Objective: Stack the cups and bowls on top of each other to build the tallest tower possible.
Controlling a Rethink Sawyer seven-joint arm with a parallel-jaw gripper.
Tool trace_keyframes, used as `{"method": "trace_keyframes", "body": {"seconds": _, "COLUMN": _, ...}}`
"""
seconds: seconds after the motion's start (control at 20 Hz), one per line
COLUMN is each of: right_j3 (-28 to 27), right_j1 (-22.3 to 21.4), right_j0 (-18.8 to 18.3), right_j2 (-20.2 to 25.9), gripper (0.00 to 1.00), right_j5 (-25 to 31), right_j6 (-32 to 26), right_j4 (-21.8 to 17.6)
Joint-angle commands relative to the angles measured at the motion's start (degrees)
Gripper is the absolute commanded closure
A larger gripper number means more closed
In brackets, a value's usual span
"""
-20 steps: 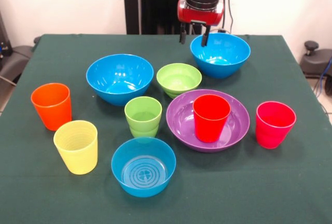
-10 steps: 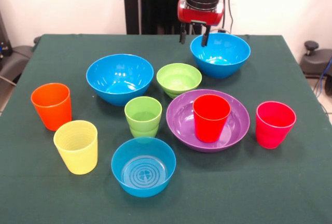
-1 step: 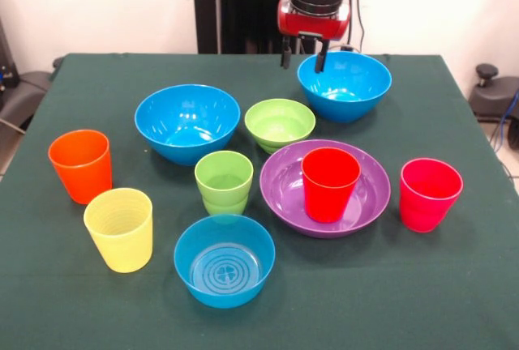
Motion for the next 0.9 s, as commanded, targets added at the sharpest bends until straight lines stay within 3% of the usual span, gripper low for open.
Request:
{"method": "trace_keyframes", "body": {"seconds": 0.05, "right_j3": -0.6, "right_j1": 1.5, "right_j0": 0.7, "right_j2": 3.6, "gripper": 0.00, "right_j5": -2.2, "right_j6": 3.0, "right_j4": -3.0}}
{"method": "trace_keyframes", "body": {"seconds": 0.9, "right_j3": 0.8, "right_j1": -0.3, "right_j0": 1.6, "right_j2": 3.2, "gripper": 0.00, "right_j5": -1.4, "right_j6": 3.7, "right_j4": -2.5}}
